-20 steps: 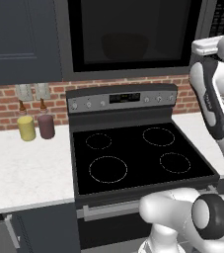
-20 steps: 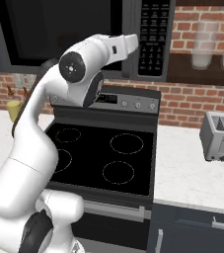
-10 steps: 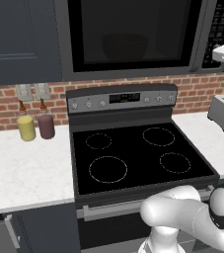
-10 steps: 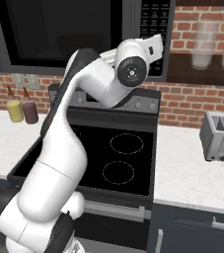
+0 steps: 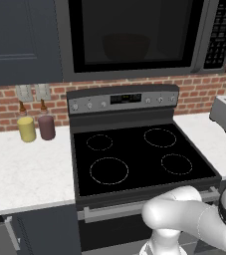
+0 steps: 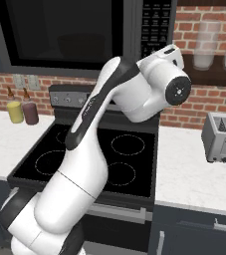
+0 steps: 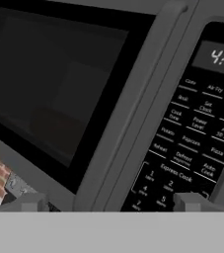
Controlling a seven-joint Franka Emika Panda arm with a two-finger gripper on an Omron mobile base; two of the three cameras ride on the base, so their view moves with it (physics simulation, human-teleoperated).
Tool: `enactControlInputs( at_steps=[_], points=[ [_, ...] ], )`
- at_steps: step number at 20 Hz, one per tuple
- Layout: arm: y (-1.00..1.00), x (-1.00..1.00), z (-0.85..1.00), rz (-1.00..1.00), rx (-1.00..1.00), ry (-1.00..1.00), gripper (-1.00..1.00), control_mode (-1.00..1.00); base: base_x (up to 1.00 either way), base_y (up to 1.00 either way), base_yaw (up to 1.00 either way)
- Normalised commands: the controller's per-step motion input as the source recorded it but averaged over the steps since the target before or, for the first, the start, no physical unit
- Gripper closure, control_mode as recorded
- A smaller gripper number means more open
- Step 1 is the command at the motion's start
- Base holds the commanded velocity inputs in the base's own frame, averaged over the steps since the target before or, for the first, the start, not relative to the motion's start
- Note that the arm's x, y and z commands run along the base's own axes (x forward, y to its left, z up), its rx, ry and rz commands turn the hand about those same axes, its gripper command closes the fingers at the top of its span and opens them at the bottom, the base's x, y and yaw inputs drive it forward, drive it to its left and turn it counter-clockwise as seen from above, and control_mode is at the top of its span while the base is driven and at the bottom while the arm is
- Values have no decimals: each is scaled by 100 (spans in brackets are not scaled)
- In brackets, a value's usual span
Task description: Open the microwave, place the bowl with waffle inside the microwave, then close the microwave door and turn it on.
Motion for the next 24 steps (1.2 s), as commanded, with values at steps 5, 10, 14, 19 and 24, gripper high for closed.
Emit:
enactControlInputs(
  at_steps=[5,10,14,19,24],
  points=[
    [0,6,-60,2,-1,-9,-100,-100,0,0,0],
    [0,28,-21,0,0,-1,-100,-100,0,0,0],
    [0,26,0,0,0,0,-100,-100,0,0,0],
    [7,42,0,0,0,1,100,-100,0,0,0],
    [-10,31,-4,3,0,0,100,-100,0,0,0]
  ],
)
